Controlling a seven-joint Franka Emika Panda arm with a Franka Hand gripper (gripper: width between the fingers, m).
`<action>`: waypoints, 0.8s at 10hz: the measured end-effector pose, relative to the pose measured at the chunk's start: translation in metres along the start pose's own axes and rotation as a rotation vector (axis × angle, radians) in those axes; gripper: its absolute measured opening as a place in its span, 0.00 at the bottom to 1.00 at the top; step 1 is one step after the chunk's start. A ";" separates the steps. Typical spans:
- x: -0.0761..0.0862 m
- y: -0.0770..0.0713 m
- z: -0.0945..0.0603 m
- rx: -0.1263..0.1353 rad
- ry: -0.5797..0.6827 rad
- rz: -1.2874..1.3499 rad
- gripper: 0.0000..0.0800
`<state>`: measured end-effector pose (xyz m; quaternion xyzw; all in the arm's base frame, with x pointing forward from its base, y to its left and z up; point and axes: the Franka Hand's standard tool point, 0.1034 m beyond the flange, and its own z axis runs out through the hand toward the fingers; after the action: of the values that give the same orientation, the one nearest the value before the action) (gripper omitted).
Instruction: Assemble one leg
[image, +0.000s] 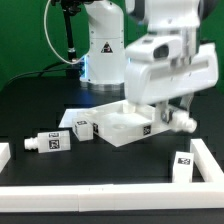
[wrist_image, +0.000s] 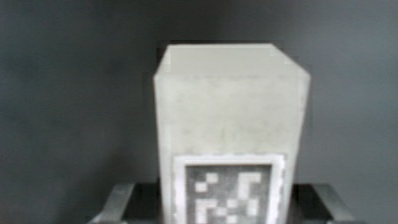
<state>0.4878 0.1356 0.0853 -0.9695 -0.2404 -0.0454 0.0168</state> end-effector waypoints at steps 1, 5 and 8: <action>-0.003 -0.013 0.000 0.001 0.000 -0.007 0.36; -0.008 -0.012 0.004 0.003 -0.008 0.040 0.36; -0.051 -0.055 0.018 0.013 0.003 0.062 0.36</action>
Offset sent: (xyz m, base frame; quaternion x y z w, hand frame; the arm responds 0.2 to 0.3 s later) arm 0.0000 0.0000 0.0000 0.0000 0.0000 0.0000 1.0000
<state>0.4188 0.1611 0.0635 -0.9763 -0.2102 -0.0449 0.0250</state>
